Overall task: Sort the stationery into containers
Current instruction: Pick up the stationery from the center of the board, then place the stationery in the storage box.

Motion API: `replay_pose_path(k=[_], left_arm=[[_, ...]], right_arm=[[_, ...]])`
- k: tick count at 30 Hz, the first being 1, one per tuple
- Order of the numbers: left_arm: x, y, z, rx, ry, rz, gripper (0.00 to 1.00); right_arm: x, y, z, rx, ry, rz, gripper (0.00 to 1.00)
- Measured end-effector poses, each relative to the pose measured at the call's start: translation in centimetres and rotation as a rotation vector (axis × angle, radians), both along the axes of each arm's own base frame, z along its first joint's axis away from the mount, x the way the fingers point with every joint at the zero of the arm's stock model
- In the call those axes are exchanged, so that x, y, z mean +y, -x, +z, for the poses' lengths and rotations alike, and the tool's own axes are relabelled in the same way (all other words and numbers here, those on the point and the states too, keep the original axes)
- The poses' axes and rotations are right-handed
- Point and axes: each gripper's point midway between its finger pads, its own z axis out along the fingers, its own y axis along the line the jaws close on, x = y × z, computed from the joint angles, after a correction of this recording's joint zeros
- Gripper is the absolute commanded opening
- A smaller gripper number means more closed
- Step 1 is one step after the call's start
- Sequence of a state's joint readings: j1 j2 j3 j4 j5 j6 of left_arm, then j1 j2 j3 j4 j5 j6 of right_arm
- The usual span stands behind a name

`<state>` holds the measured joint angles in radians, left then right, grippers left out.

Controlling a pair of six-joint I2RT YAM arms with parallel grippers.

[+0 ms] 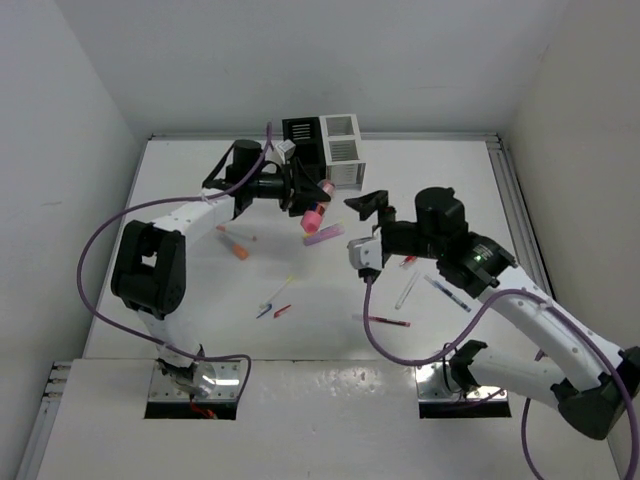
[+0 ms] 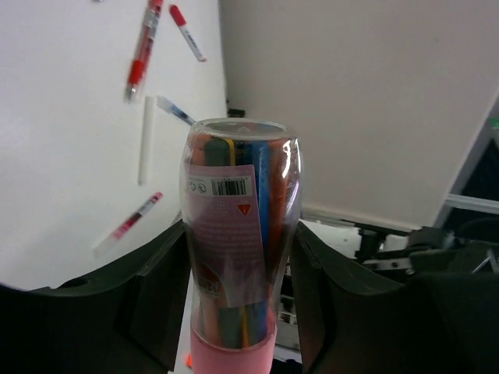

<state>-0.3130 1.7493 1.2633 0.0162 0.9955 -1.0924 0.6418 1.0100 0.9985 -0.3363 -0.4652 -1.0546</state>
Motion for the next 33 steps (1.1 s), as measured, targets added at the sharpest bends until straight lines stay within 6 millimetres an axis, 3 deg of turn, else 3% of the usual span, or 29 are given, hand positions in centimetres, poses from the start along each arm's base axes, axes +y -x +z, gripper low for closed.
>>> replay_pose_path(k=[5, 14, 23, 33], left_arm=[[-0.7, 1.1, 0.5, 0.091, 0.067, -0.024, 0.00], [-2.3, 3.7, 0.7, 0.182, 0.112, -0.105, 0.00], [-4.2, 5.9, 0.4, 0.178, 0.097, -0.172, 0.00], [-4.1, 5.6, 0.4, 0.161, 0.076, -0.136, 0.00]], right_arm=[[3.5, 0.8, -1.8, -0.065, 0.062, 0.140, 0.94], [5.6, 1.2, -5.7, -0.142, 0.144, 0.268, 0.78], [6.3, -0.1, -7.6, -0.183, 0.195, 0.300, 0.66], [6.2, -1.0, -8.0, -0.227, 0.232, 0.290, 0.34]])
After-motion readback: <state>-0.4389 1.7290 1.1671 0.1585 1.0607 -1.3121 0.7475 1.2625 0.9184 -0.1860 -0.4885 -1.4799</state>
